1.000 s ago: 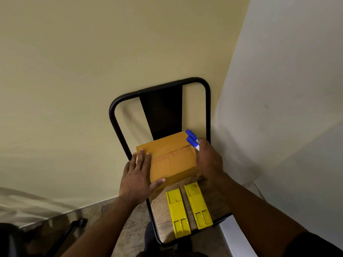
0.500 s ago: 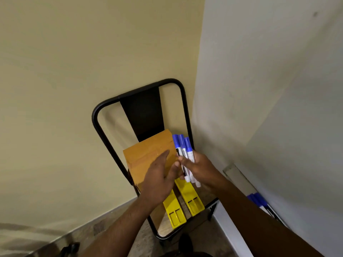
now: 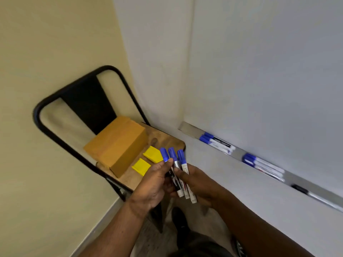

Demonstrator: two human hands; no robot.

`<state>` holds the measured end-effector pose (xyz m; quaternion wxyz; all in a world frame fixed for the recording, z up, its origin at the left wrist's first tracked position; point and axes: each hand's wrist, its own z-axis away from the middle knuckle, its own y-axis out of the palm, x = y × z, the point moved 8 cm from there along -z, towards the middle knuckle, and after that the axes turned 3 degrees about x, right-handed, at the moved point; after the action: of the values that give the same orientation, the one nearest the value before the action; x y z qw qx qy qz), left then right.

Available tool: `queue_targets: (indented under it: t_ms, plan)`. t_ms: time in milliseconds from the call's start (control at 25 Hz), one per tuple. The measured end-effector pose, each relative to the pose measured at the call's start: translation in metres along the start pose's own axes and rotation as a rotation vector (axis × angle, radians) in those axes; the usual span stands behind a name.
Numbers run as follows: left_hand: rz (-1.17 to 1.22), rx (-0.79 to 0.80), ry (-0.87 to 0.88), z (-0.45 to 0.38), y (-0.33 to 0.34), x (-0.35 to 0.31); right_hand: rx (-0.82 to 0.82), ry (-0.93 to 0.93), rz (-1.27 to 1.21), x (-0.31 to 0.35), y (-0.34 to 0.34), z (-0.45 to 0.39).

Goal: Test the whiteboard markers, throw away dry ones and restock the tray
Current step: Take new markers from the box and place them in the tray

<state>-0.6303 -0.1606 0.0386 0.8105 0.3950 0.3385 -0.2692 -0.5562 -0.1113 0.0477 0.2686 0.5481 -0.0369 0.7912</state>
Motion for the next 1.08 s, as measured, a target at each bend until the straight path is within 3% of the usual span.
queue_targets:
  t_ms: [200,360,520,720,880,1080]
  plan:
    - [-0.118,0.167,-0.169,0.015,0.054,0.065,-0.216,-0.018,0.006,-0.031,-0.045,0.078]
    - [-0.126,0.239,-0.228,0.018,0.103,0.101,-0.348,-0.02,-0.138,-0.055,-0.081,0.138]
    - [-0.076,0.259,-0.288,0.023,0.15,0.131,-0.611,0.037,-0.114,-0.078,-0.135,0.2]
    - [-0.161,0.213,-0.34,0.021,0.207,0.179,-0.885,0.198,0.203,-0.11,-0.222,0.278]
    - [-0.115,0.102,-0.381,0.025,0.251,0.219,-0.83,0.174,0.467,-0.123,-0.284,0.313]
    - [-0.074,-0.023,-0.342,0.025,0.281,0.241,-0.814,0.038,0.997,-0.094,-0.346,0.306]
